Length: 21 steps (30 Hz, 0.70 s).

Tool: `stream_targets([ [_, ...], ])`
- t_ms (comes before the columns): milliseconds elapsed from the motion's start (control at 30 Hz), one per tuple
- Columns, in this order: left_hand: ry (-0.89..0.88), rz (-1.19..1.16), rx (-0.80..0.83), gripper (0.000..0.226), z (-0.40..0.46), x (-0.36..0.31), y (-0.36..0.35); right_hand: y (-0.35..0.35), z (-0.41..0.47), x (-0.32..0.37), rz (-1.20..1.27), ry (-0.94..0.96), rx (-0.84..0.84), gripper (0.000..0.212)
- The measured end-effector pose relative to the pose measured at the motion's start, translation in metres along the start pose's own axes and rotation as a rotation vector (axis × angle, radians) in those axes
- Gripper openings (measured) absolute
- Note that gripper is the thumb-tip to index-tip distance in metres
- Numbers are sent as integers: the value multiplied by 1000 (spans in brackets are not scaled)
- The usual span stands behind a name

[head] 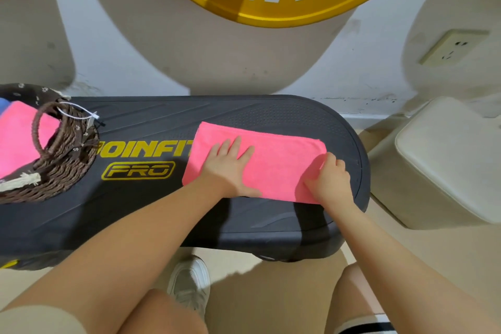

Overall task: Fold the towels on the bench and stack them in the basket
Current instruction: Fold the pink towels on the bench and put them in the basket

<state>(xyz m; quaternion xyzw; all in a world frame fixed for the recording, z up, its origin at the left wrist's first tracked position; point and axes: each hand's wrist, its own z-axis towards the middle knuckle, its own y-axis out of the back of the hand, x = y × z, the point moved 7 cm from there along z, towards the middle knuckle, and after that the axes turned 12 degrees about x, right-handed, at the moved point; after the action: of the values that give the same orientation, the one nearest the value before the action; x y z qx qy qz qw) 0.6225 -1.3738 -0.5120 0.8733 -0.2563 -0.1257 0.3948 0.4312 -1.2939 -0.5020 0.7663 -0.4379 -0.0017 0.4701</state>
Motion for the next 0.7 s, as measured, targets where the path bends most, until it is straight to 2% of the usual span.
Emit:
stream_targets([
  [133,-85,41,-27,107,-1,-37,0,-1,-5,-14,188,-32,23,51],
  [200,-89,-56,-8,105,3,-46,-3,-4,-6,-20,299,-79,93,53],
  [300,-56,-193,28,90,8,-47,-7,-7,-8,-23,616,-140,236,37],
  [367,-49,-138,35,87,8,-46,-10,-6,-10,-17,759,-120,292,28],
  [433,-67,-144,34,89,7,-44,-11,-5,-13,-3,819,-13,314,36],
  [500,-117,-209,42,90,6,-39,-10,-8,-15,17,828,107,334,48],
  [567,-207,-330,47,82,1,-32,-6,-14,-14,36,700,188,330,55],
  [633,-292,-562,-17,68,-6,-20,0,-21,-11,54,511,228,280,62],
  [700,-293,-859,-99,61,-12,-3,3,-32,-10,70,338,234,251,68],
])
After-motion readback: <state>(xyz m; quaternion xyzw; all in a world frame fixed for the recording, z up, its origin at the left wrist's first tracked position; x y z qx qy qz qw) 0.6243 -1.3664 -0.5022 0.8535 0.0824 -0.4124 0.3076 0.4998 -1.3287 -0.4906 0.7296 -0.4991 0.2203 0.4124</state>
